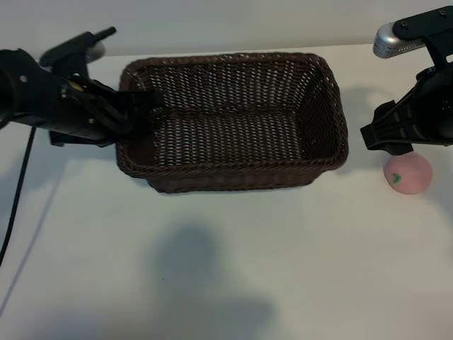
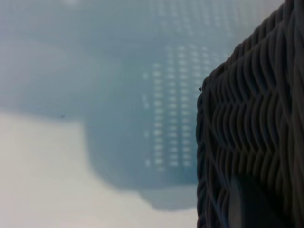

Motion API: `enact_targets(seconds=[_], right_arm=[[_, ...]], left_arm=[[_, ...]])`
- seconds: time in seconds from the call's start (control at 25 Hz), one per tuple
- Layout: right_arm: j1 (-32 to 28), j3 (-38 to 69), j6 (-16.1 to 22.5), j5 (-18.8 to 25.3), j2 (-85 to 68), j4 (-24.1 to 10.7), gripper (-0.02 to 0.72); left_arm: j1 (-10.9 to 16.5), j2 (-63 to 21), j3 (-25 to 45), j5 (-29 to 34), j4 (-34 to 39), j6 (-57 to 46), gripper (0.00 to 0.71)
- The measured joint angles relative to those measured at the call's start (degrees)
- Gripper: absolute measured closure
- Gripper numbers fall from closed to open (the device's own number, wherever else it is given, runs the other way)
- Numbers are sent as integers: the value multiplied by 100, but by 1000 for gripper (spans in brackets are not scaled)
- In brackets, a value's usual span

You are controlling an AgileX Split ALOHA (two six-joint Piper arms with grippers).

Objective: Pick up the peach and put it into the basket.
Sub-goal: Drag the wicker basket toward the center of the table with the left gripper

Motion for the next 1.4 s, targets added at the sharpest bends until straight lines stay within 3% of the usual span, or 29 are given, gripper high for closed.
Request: enact_targets(seconds=[0.48, 1.2, 1.32, 1.4], right_arm=[[0, 0, 5, 0, 0, 0, 118], [0, 0, 5, 12, 0, 0, 118], [0, 0, 5, 24, 0, 0, 118], [0, 0, 5, 35, 0, 0, 118]], left_arm=[[-79, 816, -8, -266, -1532, 1762, 548], [-85, 1122, -12, -523, -1663, 1833, 544], [-85, 1122, -12, -512, -1705, 1833, 471], [-85, 1122, -30, -469, -1743, 1840, 336]])
